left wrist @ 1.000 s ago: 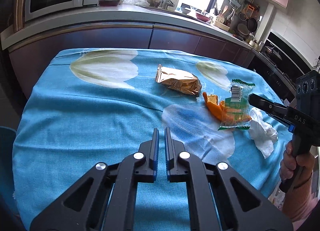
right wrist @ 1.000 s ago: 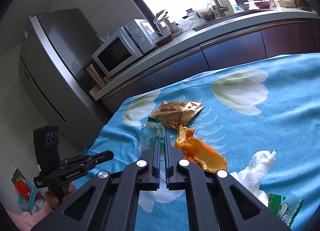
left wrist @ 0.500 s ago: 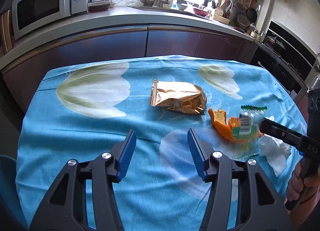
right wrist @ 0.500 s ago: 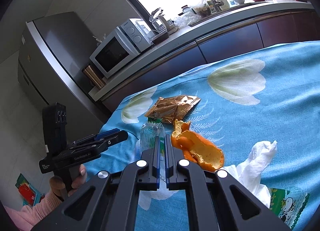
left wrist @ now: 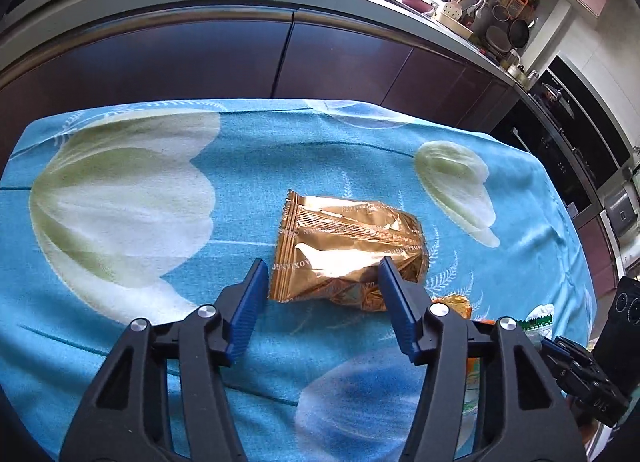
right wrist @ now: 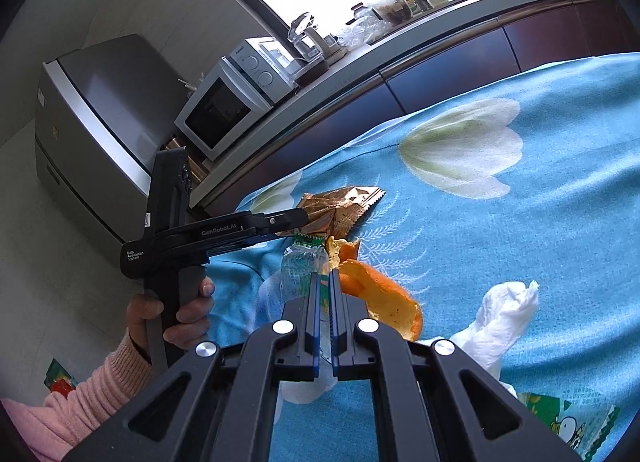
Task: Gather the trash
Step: 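Grasp the gold wrapper with the left tool while the right tool grasps a clear candy wrapper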
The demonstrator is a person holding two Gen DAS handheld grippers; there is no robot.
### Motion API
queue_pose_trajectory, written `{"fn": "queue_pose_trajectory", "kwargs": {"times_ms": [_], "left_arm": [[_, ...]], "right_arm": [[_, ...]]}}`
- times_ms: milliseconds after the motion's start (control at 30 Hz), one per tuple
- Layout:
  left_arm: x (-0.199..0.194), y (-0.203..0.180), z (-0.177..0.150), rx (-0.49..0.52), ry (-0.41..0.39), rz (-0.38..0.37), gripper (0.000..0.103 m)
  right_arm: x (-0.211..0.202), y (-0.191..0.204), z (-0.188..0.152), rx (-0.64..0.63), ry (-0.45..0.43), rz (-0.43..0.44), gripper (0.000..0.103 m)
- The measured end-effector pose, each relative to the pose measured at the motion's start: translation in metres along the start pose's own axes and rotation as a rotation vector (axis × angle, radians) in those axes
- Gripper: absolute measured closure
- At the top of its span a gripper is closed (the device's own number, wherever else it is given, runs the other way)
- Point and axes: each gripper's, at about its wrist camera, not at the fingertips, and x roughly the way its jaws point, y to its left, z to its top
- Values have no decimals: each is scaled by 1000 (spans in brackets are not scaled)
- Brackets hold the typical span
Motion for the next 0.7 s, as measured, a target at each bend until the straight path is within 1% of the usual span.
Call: {"fn": "queue_pose_trajectory", "kwargs": {"times_ms": [33, 67, 133, 167, 300, 400, 433, 467, 533, 600, 700], "left_arm": [[0, -3, -2, 5, -7, 3, 50], [0, -5, -3, 10, -10, 4, 56], [-2, -9, -7, 14, -20, 10, 61], [-4, -12, -9, 18, -26, 13, 67], [-14, -17, -17, 26, -49, 12, 69], [-21, -16, -24, 13, -60, 7, 71], [-24, -15, -27, 7, -64, 2, 85], [-26, -14, -29, 2, -59, -5, 91], [-34, -11, -34, -7, -62, -20, 91], [-44, -10, -41, -1, -80, -16, 91], [-57, -7, -48, -6, -97, -31, 91]], "right_arm": [[0, -1, 0, 3, 1, 3, 100], [0, -1, -1, 3, 2, 4, 100], [1, -1, 0, 3, 4, 8, 100], [1, -1, 0, 2, 4, 8, 100], [0, 1, 1, -2, 1, 8, 100], [-1, 2, 2, -4, -1, 9, 100], [-2, 3, 3, -6, -2, 9, 100], [-3, 3, 3, -7, -3, 11, 100], [-4, 7, 3, -14, -6, 15, 100], [-5, 11, 2, -23, -8, 21, 100], [-5, 17, 1, -37, -8, 27, 100]]}}
